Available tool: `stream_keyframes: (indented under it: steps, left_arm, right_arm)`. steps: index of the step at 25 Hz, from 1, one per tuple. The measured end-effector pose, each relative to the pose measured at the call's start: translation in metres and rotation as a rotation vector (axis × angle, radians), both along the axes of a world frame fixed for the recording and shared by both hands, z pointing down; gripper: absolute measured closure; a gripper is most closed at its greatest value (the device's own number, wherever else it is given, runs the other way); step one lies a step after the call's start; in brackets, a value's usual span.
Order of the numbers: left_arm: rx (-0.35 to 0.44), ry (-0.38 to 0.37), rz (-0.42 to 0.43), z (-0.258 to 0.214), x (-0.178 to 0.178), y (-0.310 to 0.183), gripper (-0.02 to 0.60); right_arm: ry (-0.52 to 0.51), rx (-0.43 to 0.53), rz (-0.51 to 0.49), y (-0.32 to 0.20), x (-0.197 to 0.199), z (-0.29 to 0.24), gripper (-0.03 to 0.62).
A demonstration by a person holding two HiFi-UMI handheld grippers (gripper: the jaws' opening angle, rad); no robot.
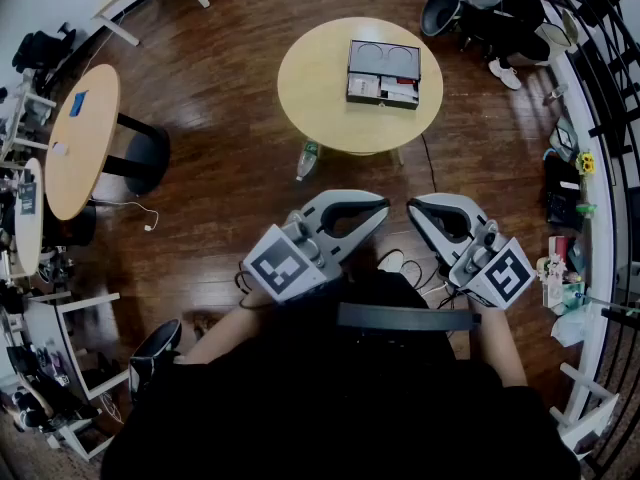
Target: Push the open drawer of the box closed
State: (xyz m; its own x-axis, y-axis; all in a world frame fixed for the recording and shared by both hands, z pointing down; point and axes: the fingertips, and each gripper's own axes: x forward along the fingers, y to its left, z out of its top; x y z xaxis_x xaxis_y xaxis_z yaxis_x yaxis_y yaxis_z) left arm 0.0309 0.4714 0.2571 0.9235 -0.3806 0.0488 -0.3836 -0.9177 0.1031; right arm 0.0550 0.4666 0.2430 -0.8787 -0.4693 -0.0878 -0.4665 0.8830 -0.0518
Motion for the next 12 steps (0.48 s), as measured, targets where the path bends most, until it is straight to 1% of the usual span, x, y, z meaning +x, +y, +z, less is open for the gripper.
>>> stream_keyframes:
  steps: [3,7,12]
  left_arm:
    - [0.011,-0.002,-0.002,0.001,0.012,0.001,0.549]
    - [0.012,-0.012,-0.009,-0.002,0.037,0.001,0.549]
    - [0.010,-0.025,-0.031,-0.001,0.072,-0.002,0.549]
  right_arm:
    - [0.004,-0.002,-0.008,0.002,0.010,0.003,0.574]
    - [0.019,-0.039,-0.039,0.005,0.033,0.009,0.574]
    - [0.008,-0.036,-0.072,0.002,0.065,0.009,0.574]
